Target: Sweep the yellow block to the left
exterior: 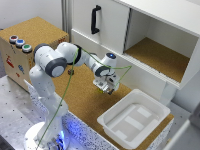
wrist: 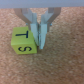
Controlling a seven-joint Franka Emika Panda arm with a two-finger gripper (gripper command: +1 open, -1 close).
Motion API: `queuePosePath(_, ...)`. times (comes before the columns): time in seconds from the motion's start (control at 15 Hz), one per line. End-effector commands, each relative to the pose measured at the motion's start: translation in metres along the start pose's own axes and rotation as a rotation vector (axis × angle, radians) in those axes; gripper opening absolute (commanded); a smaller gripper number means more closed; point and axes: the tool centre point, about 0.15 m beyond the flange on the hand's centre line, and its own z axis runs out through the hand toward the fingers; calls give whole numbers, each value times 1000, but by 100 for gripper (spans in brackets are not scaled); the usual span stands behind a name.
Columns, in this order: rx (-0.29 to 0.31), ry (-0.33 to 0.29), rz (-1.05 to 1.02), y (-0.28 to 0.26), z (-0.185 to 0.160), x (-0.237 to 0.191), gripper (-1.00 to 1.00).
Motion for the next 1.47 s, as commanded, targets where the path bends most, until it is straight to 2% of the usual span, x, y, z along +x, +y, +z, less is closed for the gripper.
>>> queuePosePath(0.0,15,-48,-11,-42,4,11,-100)
queuePosePath(1.07,43,-77,-63,-128,13,26,-100)
queuePosePath(1.4,19,-94,-70,-154,15,25,-100)
